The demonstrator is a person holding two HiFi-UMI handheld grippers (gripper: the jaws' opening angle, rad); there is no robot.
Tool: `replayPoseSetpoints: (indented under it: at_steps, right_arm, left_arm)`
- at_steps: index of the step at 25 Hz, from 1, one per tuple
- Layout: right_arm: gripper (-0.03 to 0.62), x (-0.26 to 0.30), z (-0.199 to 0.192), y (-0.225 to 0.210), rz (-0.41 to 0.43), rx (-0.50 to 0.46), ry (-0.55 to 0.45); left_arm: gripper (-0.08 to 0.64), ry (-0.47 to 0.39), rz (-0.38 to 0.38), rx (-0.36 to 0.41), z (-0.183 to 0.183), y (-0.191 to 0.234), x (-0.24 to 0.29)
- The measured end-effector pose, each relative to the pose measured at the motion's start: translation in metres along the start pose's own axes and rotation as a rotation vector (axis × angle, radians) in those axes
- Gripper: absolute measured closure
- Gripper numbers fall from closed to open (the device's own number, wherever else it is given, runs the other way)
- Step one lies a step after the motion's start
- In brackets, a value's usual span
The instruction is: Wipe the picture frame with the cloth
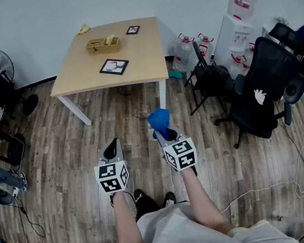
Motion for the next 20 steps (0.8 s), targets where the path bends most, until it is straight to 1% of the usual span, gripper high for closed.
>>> replayPoseSetpoints:
  at_steps: [6,10,12,16,20]
  right_arm:
    - [0.545,-0.001,0.007,-0.01,0.02,-0.012,-0.01]
    - [0.545,-0.004,0.006,-0.014,0.008,-0.001,-0.011]
    - [0.545,-0.004,0.007,-0.018,0.003,0.013,-0.022]
    - [0.545,-0.006,0.001,-0.027,0.008,0.076,-0.037]
    - [0.545,0.008,-0.001,-0.032,0.009,0.083,-0.03]
  left_arm:
    - [0.508,-0.006,0.022,-0.001,0.002,-0.002,0.006]
    - [0.508,-0.003,0.012,0.008,0.002,-0.005,0.001]
    - [0.508,-0.006,0.018,-0.001,0.002,-0.003,-0.001]
    - [0.508,0.01,0.027,-0.005,-0.005,0.002,0.003]
    - [0.508,0.009,0.021,0.003,-0.004,0.012,0.017]
Point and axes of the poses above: the fingertips, and each gripper's own axes: x forward along the fingers, y to its left, z out of its top, the point moved 5 cm from there along -x, backward along the fingers, and after that the axes turned 14 degrees about -y, right-handed, at the moved point
